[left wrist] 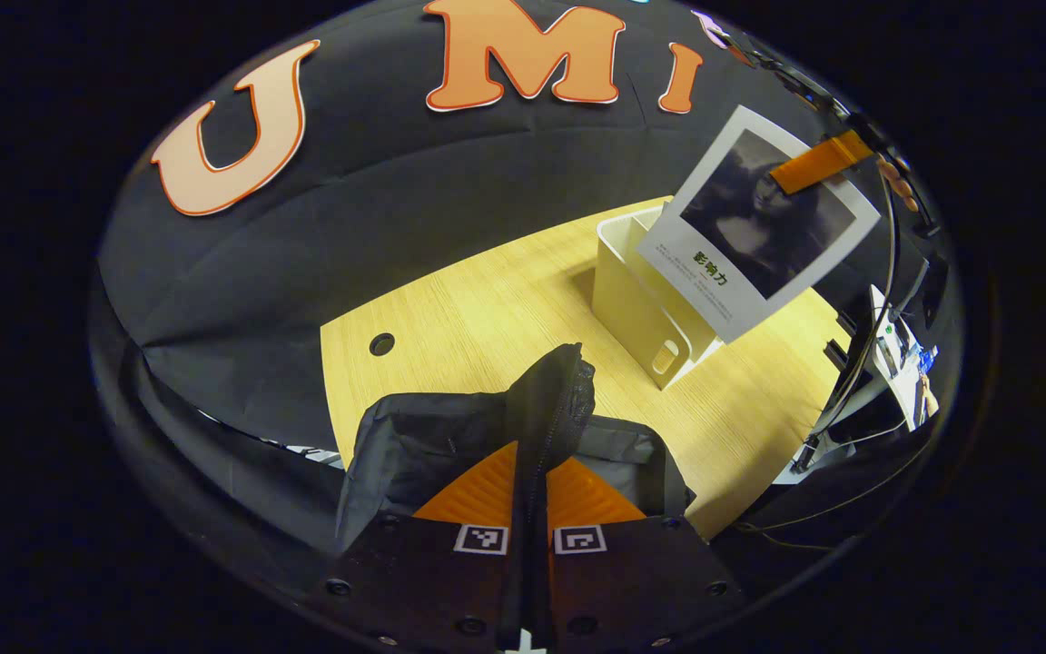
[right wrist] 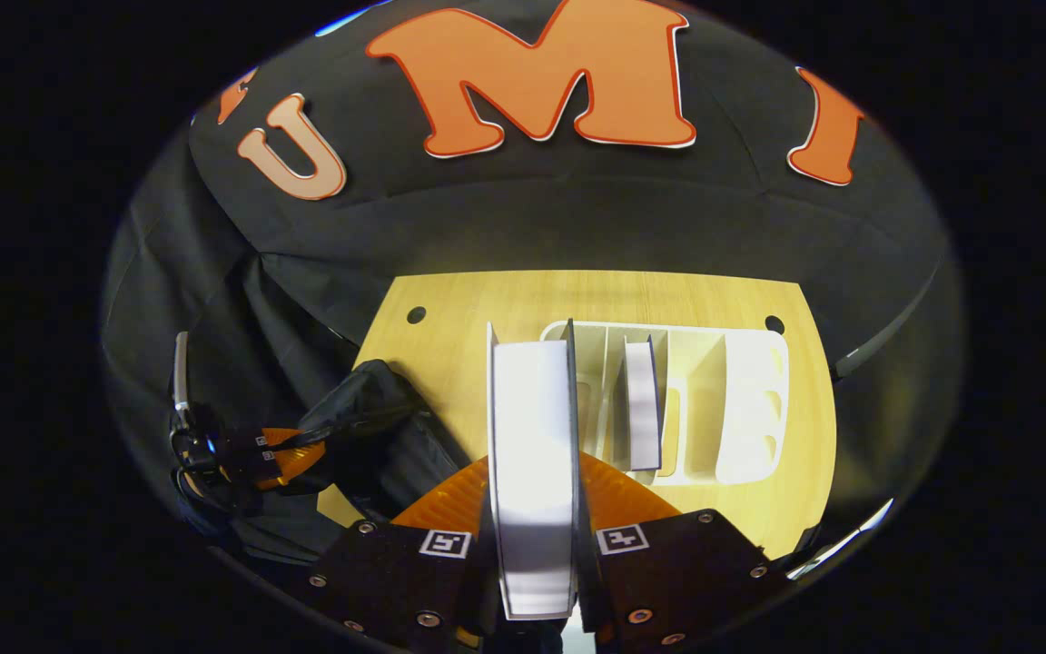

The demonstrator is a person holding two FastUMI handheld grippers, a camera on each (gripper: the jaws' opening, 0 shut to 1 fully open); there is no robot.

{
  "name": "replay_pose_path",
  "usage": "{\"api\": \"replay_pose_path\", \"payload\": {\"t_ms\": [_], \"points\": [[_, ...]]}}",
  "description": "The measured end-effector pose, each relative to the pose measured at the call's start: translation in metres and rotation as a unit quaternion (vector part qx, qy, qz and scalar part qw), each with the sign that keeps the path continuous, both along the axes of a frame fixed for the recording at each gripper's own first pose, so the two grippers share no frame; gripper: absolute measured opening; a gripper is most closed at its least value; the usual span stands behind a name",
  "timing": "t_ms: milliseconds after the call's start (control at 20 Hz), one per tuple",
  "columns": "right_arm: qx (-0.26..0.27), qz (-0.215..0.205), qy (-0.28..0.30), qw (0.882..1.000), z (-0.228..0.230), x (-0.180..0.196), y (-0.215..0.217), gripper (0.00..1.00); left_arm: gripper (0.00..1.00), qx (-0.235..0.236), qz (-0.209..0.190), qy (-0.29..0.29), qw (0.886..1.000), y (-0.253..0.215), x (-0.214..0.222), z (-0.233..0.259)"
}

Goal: Open the schoolbag, grab two books from the bookshelf and put them into the schoolbag.

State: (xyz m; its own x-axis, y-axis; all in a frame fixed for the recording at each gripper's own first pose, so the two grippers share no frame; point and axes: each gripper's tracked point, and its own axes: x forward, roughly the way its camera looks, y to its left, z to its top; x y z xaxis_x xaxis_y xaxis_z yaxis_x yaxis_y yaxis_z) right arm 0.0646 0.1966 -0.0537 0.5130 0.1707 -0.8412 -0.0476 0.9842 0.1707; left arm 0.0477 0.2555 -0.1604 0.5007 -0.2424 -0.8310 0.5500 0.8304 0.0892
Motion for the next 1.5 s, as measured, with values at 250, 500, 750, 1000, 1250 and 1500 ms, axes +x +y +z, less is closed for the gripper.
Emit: {"api": "replay_pose_path", "payload": {"t_ms": [250, 500, 750, 1000, 1250, 1500], "points": [[0.075, -0.009, -0.002, 0.997, -0.02, -0.032, 0.038, 0.35, 0.05, -0.013, 0.006, 0.008, 1.0, -0.012, -0.003, -0.001], [0.154, -0.04, 0.04, 0.986, -0.073, -0.06, 0.07, 0.35, 0.05, -0.02, 0.019, 0.001, 1.0, -0.016, -0.001, 0.0], [0.233, -0.078, 0.074, 0.966, -0.128, -0.074, 0.12, 0.34, 0.05, -0.027, 0.029, -0.004, 0.999, -0.022, 0.0, -0.004], [0.328, -0.137, 0.064, 0.933, -0.171, -0.043, 0.171, 0.34, 0.04, -0.05, 0.032, 0.002, 0.998, -0.034, -0.009, -0.004], [0.355, -0.138, 0.07, 0.922, -0.206, -0.037, 0.214, 0.33, 0.05, -0.085, 0.05, 0.002, 0.995, -0.047, -0.012, -0.003], [0.377, -0.149, 0.068, 0.912, -0.233, -0.034, 0.241, 0.33, 0.05, -0.111, 0.069, 0.009, 0.991, -0.053, -0.016, -0.004]]}}
